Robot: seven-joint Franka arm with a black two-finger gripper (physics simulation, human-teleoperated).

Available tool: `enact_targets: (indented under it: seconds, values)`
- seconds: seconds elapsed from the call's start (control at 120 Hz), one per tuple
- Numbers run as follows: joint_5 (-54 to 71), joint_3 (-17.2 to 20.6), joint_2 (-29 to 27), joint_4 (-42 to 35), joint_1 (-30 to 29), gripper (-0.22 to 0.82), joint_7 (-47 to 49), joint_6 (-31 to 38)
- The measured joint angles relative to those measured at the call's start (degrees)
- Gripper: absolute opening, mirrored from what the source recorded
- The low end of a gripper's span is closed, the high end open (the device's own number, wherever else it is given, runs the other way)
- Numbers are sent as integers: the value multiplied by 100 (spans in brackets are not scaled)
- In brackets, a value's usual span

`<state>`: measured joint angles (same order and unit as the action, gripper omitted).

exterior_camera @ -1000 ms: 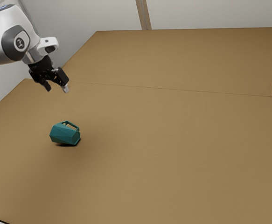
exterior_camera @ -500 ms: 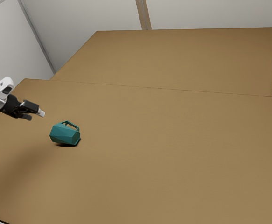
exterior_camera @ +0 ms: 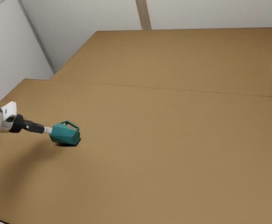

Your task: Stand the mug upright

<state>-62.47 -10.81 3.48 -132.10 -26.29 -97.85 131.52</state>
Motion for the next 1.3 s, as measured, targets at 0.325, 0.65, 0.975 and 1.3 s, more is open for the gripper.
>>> enact_targets:
  seconds: [0.325,0.65,0.975,1.3]
  values:
    - [-490,138,327,16,-150,60,-1823,-80]
    - [-645,319,537,-10,-161,60,-2962,-91]
    - [-696,454,600,-78,-154,46,-3712,-55]
    - [-897,560,760,-73,-153,34,-4162,5]
